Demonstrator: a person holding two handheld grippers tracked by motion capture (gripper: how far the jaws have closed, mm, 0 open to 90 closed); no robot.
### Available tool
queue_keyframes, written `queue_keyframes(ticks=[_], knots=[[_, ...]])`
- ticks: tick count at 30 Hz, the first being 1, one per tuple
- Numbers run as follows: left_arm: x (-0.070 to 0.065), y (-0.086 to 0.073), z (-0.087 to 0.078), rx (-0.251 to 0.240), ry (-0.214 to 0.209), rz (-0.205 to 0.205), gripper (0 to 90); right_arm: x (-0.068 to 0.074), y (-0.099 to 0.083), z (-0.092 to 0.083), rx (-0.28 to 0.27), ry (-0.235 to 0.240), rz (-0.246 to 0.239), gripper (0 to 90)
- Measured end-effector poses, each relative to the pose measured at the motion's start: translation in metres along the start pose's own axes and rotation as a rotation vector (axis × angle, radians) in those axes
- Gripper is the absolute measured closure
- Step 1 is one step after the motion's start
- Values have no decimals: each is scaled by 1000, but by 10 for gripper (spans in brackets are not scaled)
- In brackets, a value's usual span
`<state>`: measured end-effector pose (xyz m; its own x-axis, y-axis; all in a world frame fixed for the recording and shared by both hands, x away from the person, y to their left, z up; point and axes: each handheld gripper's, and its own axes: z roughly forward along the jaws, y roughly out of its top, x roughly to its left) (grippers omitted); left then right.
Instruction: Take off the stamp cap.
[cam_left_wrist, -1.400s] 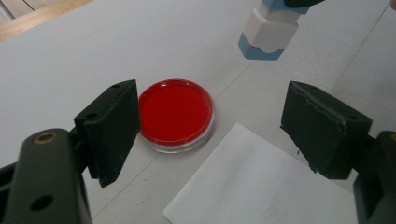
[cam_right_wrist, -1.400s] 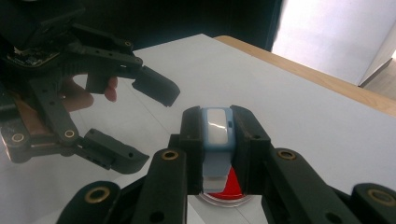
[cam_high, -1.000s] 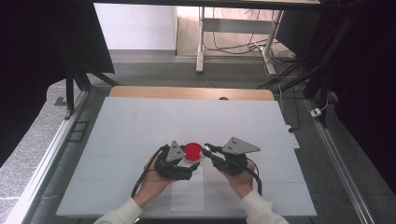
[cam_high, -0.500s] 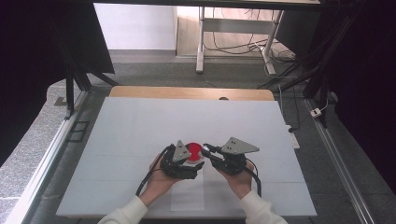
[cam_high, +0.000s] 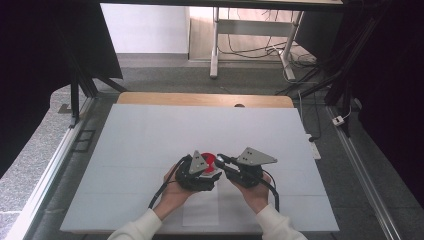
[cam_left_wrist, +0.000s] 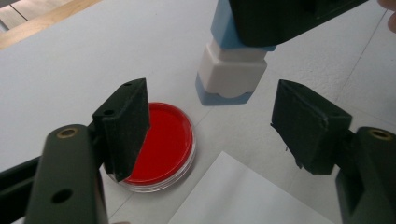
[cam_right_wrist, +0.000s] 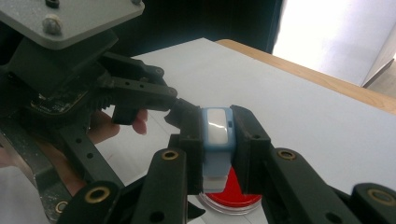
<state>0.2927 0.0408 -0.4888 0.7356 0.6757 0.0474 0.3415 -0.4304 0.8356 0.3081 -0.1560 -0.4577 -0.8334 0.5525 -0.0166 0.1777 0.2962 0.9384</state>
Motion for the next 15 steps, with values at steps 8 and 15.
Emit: queue_keyframes(ticks=[8,15], knots=[[-2,0,2,-4,4,23,389,0,-1,1,-6,-1,11,748],[-3,0,3,-2,3,31,431,0,-2,1,-10,0,20,748]])
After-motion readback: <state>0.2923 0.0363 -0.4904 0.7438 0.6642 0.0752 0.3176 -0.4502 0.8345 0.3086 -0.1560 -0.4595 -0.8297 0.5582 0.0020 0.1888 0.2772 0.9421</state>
